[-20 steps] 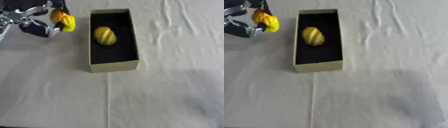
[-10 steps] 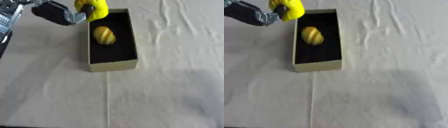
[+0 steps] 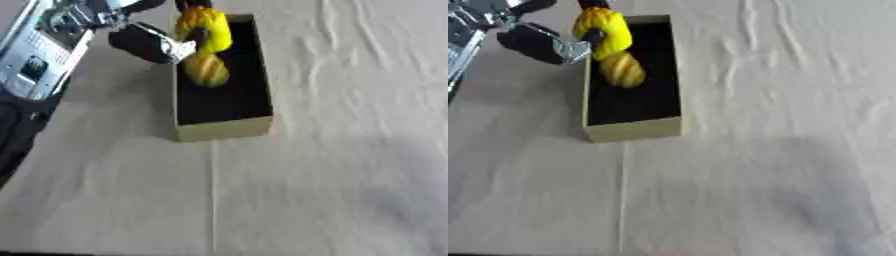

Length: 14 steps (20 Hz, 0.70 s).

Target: Pick up objects on the table and place them in the box.

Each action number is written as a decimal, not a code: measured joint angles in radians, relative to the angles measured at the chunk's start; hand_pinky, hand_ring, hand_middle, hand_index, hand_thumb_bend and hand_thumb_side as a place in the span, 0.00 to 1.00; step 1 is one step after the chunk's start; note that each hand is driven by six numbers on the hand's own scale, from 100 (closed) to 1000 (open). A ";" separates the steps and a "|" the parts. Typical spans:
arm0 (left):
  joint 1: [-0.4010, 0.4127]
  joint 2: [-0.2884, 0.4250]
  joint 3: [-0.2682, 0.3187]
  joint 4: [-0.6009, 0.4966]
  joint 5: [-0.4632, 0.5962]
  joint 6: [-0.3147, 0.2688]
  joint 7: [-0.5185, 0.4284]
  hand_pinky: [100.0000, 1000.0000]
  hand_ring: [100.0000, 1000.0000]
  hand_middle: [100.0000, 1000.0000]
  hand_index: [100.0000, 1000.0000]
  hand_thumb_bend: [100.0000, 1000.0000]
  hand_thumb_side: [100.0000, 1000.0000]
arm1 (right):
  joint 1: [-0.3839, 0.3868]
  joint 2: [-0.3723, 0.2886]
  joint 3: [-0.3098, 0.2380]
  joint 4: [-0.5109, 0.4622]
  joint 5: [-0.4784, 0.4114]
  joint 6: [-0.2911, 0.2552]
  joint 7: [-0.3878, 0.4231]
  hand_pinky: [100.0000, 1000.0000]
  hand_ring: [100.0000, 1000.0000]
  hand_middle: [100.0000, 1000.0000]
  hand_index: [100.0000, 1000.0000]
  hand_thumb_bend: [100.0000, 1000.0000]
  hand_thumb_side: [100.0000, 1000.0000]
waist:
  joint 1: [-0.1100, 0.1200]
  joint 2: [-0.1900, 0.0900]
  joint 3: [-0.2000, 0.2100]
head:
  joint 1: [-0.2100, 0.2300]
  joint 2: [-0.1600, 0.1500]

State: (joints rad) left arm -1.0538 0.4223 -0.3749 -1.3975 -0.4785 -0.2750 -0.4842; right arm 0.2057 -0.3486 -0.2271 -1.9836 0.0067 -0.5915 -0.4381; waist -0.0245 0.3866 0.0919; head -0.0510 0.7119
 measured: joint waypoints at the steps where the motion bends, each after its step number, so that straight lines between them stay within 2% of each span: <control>1: 0.003 -0.003 -0.004 0.012 -0.027 -0.013 0.005 0.64 0.64 0.55 0.67 0.00 0.08 | -0.001 0.000 0.000 0.000 -0.001 0.000 0.001 0.89 0.71 0.64 0.74 0.00 0.54 | -0.002 0.000 -0.001 | 0.000 0.000; 3: 0.009 -0.008 -0.011 0.034 -0.082 -0.042 0.016 0.67 0.67 0.58 0.70 0.00 0.07 | -0.002 0.000 0.000 0.000 -0.003 -0.001 0.002 0.89 0.71 0.64 0.74 0.00 0.54 | -0.002 0.000 -0.001 | 0.000 0.000; 5: 0.014 -0.010 -0.016 0.050 -0.126 -0.069 0.025 0.73 0.74 0.69 0.81 0.00 0.08 | -0.002 0.000 0.000 0.000 -0.006 0.000 0.004 0.89 0.71 0.64 0.74 0.00 0.54 | -0.002 0.000 -0.001 | -0.001 -0.001; 6: 0.016 -0.010 -0.018 0.054 -0.140 -0.080 0.027 0.84 0.85 0.79 0.91 0.00 0.24 | -0.002 0.000 0.000 0.000 -0.007 0.002 0.005 0.89 0.71 0.64 0.74 0.00 0.54 | -0.002 0.000 -0.001 | -0.001 -0.001; 8: 0.017 -0.010 -0.020 0.053 -0.160 -0.101 0.032 0.93 0.94 0.85 0.96 0.00 0.50 | -0.002 0.000 0.000 0.000 -0.008 0.003 0.007 0.89 0.71 0.64 0.74 0.00 0.54 | -0.002 0.000 -0.001 | -0.003 -0.001; 9: 0.017 -0.010 -0.020 0.049 -0.166 -0.110 0.036 0.93 0.94 0.85 0.96 0.00 0.52 | -0.002 0.000 0.000 0.000 -0.008 0.004 0.008 0.89 0.71 0.64 0.74 0.00 0.54 | -0.002 0.000 0.000 | -0.003 -0.001; 10: 0.017 -0.010 -0.018 0.042 -0.173 -0.118 0.044 0.95 0.96 0.86 0.96 0.08 0.67 | -0.002 0.000 0.000 0.000 -0.008 0.005 0.009 0.89 0.71 0.64 0.74 0.00 0.54 | -0.002 0.000 0.000 | -0.004 -0.001; 11: 0.017 -0.010 -0.014 0.035 -0.177 -0.124 0.053 0.96 0.97 0.87 0.96 0.13 0.73 | -0.002 0.000 0.000 0.000 -0.008 0.006 0.010 0.89 0.71 0.63 0.74 0.00 0.54 | -0.002 0.000 0.001 | -0.004 -0.001; 12: 0.017 -0.010 -0.010 0.026 -0.181 -0.128 0.064 0.96 0.98 0.87 0.97 0.18 0.74 | -0.001 0.000 0.000 0.000 -0.008 0.007 0.010 0.89 0.71 0.63 0.74 0.00 0.54 | -0.002 0.000 0.001 | -0.005 -0.001; 14: 0.016 -0.009 0.000 0.008 -0.182 -0.131 0.083 0.95 0.98 0.87 0.97 0.18 0.73 | 0.000 0.000 0.000 0.000 -0.008 0.007 0.010 0.89 0.71 0.63 0.74 0.00 0.54 | -0.002 0.000 0.002 | -0.005 -0.001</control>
State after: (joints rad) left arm -1.0373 0.4134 -0.3753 -1.3896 -0.6605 -0.4055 -0.4013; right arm 0.2059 -0.3484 -0.2276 -1.9836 -0.0017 -0.5844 -0.4276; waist -0.0268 0.3864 0.0941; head -0.0562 0.7107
